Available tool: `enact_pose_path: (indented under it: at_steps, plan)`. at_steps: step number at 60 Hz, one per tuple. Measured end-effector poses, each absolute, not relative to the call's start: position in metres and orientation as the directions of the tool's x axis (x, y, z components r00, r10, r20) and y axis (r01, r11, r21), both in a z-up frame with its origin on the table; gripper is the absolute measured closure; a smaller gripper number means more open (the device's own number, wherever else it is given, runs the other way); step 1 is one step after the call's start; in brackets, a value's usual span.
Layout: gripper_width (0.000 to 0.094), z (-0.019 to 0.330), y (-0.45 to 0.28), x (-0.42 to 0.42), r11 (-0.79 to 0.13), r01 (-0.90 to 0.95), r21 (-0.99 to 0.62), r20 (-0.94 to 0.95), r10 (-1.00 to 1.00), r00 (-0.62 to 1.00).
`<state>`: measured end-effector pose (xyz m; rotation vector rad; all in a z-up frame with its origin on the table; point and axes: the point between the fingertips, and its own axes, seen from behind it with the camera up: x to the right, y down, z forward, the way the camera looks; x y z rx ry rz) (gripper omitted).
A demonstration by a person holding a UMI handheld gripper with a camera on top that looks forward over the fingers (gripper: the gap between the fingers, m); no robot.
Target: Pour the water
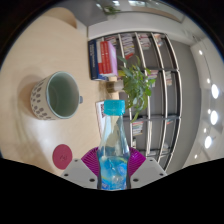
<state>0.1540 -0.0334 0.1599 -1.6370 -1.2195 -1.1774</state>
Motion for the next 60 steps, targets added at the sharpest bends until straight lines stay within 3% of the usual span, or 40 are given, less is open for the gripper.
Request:
enact_pose_path:
  at_steps: [21,33,47,52,60]
  plan:
    - [0.0612,0.164,-0.002,0.116,-0.021,0.878,0.478,0.852,0.254,-0.458]
    - [0.0611,0.157,-0.001,0.103,0.039,0.756,0.654,0.736,0.199,-0.647]
    - [0.0613,0.162,-0.003,0.103,-0.02,0.869,0.495,0.848,0.228,-0.478]
    - [0.0612,0.173,-0.006,0.089,-0.037,0.949,0.314,0.931,0.21,-0.3]
    - [0.0613,0.219,-0.013,0.07,-0.037,0.995,-0.097,0.981,0.163,0.102]
